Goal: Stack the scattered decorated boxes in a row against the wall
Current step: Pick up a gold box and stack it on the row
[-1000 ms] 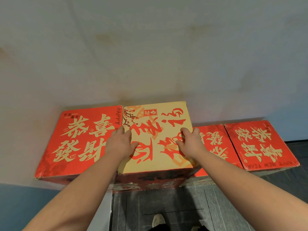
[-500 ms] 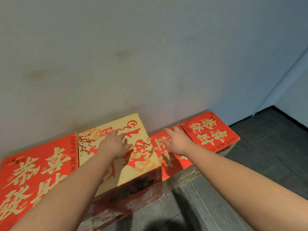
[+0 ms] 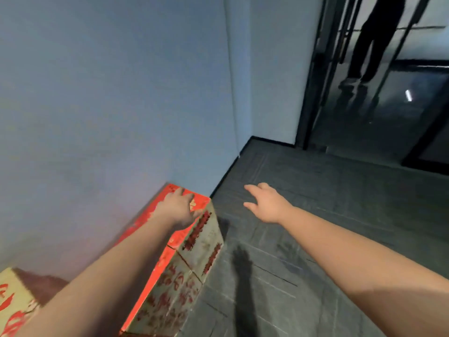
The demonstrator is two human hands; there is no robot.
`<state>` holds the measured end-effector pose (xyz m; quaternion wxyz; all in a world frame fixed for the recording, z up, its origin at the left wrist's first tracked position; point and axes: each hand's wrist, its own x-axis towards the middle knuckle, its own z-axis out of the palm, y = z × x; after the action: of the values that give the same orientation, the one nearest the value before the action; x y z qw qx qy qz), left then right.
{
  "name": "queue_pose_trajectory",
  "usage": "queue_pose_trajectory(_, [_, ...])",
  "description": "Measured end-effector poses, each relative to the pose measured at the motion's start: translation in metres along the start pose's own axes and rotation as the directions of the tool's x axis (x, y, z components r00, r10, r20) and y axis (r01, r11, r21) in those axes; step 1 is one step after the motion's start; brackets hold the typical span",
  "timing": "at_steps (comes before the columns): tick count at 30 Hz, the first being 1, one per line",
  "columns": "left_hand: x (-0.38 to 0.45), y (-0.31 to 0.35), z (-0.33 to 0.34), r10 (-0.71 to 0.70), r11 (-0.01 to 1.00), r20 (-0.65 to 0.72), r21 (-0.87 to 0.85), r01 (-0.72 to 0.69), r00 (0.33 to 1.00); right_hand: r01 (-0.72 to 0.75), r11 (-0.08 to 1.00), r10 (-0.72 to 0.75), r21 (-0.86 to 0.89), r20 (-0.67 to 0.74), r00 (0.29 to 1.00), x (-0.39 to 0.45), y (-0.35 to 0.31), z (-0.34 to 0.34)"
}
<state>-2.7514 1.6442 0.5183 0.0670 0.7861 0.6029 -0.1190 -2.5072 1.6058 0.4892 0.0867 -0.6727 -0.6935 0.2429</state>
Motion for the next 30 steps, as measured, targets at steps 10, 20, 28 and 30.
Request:
queue_pose_trajectory(10, [0.085, 0.323, -0.022, 0.534, 0.831, 0.067, 0.139, -0.538, 0.843, -0.517, 0.834, 0.548, 0.191, -0.181, 0.817, -0.131, 0.261, -0.083])
queue_pose_trajectory(20, [0.153, 0.590, -0.001, 0.844, 0.455, 0.237, 0.159, -0.876, 0.481, -0.833, 0.437, 0.897, 0.339, -0.101, 0.430, -0.227, 0.430, -0.104])
queue_pose_trajectory(28, [0.162, 0.785, -0.003, 0.919, 0.165, 0.337, 0.144, -0.976, 0.205, -0.874, 0.140, 0.990, 0.466, -0.043, 0.136, -0.295, 0.522, -0.132])
queue_pose_trajectory(30, [0.155, 0.831, 0.002, 0.915, 0.109, 0.369, 0.157, -0.982, 0.161, -0.866, 0.071, 0.997, 0.495, -0.013, 0.075, -0.317, 0.547, -0.133])
